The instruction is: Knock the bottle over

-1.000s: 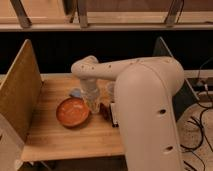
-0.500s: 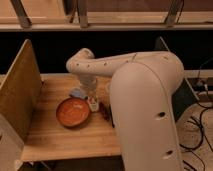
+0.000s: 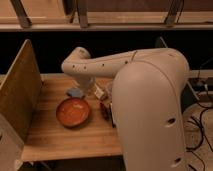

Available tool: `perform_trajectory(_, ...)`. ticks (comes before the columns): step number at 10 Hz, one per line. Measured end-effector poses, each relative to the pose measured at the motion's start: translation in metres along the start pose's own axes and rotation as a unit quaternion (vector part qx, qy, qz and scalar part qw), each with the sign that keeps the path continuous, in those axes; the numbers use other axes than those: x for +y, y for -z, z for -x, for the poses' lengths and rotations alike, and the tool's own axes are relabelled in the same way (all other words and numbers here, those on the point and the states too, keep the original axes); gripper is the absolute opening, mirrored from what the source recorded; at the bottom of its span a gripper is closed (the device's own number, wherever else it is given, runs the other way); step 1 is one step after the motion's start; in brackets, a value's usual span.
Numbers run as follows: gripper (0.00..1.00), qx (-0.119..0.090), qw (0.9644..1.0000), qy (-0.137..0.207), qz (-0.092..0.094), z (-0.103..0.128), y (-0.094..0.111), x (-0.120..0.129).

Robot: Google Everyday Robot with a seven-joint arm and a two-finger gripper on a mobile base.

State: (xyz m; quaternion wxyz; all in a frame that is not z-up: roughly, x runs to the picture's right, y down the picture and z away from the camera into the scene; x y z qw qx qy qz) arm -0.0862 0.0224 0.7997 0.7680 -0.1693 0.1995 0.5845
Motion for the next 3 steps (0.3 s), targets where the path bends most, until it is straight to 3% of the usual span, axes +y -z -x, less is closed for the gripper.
perform_trajectory(3, 0.48, 0.000, 1.0000, 0.000, 0.000, 0.0000, -0.0001, 0.0007)
